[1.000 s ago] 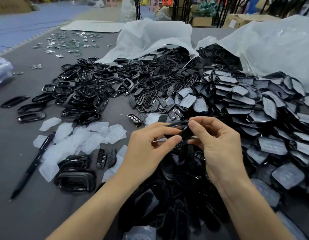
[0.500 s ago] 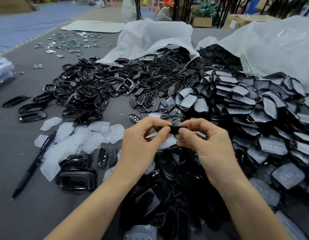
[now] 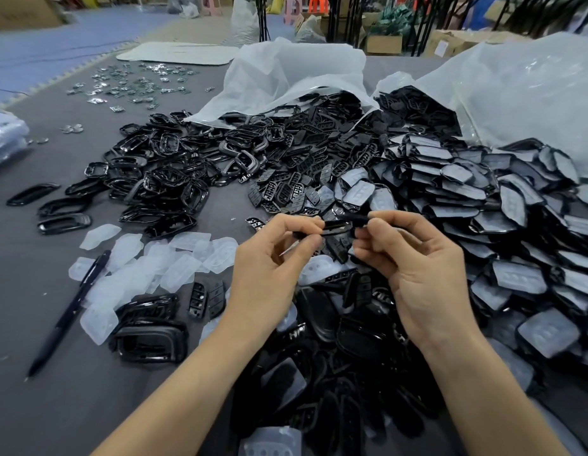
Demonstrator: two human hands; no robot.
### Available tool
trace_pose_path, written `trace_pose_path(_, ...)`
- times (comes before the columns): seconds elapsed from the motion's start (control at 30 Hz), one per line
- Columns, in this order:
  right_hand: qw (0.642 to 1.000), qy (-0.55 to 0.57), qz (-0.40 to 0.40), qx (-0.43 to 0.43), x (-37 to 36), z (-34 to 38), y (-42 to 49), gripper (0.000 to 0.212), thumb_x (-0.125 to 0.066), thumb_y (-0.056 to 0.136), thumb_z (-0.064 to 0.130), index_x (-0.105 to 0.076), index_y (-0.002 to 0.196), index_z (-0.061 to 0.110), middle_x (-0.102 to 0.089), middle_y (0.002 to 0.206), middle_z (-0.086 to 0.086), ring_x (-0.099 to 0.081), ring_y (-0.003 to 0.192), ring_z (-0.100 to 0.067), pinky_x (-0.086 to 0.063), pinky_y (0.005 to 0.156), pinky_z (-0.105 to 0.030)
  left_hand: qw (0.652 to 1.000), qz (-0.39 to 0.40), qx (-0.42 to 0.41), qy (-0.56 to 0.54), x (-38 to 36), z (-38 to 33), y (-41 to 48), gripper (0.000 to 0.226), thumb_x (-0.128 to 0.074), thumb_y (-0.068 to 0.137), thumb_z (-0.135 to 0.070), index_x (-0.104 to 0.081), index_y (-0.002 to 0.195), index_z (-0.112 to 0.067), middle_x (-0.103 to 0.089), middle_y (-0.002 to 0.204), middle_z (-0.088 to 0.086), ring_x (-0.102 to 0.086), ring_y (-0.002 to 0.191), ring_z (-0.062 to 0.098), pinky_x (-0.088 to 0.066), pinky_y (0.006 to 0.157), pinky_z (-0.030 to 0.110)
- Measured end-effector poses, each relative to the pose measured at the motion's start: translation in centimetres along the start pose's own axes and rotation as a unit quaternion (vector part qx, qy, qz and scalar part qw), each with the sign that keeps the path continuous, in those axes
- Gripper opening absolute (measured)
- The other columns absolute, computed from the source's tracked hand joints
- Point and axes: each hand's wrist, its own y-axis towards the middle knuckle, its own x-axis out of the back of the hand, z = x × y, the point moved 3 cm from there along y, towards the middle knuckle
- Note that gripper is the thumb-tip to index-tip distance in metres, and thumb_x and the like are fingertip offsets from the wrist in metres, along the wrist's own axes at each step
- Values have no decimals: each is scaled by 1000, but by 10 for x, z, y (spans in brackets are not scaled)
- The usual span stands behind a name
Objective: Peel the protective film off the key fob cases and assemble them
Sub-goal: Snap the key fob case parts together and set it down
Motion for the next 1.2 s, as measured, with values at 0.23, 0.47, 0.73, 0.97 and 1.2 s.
trace_pose_path(0.23, 995, -87, 0, 42, -2, 0, -2, 26, -62, 86, -5, -70, 88, 19, -70, 71, 1, -70, 67, -16, -56, 68, -23, 999, 16, 29, 0, 0, 3, 0, 25, -67, 85, -2, -66, 76, -25, -68, 108, -17, -63, 107, 6, -49, 83, 17)
trace_pose_path(0.47, 994, -104, 17, 39, -4, 1, -3, 25, -67, 83, -1, -76, 83, 22, -74, 77, -2, -69, 67, -13, -55, 67, -19, 996, 27, 20, -82, -2, -2, -1, 29, -60, 87, 9, -45, 100, -13, -73, 102, -4, -59, 57, -4, -53, 69, 17)
trace_pose_path(0.73, 999, -48, -11, -24, -2, -1, -1, 13, -64, 83, -1, -72, 85, 9, -70, 68, -5, -64, 59, -12, -53, 59, -19, 997, 38, 27, -66, -3, 0, -1, 33, -65, 84, -2, -50, 106, -22, -70, 111, -6, -58, 68, 4, -54, 87, 43)
trace_pose_path(0.97, 995, 25, -50, -88, 1, -3, 1, 8, -62, 83, 0, -69, 84, 5, -72, 73, -11, -66, 58, -13, -55, 57, -20, 994, 34, 46, -91, -1, 1, 1, 30, -62, 87, 5, -53, 106, -16, -72, 107, -3, -69, 79, 7, -54, 78, 22)
trace_pose_path(1.2, 990, 34, -72, -113, 2, -3, -1, 7, -62, 83, -2, -67, 82, 4, -71, 68, -10, -65, 53, -11, -53, 52, -17, 991, 25, 59, -120, -2, 1, 1, 22, -61, 87, 4, -57, 104, -9, -72, 106, 6, -70, 96, 15, -54, 83, 23)
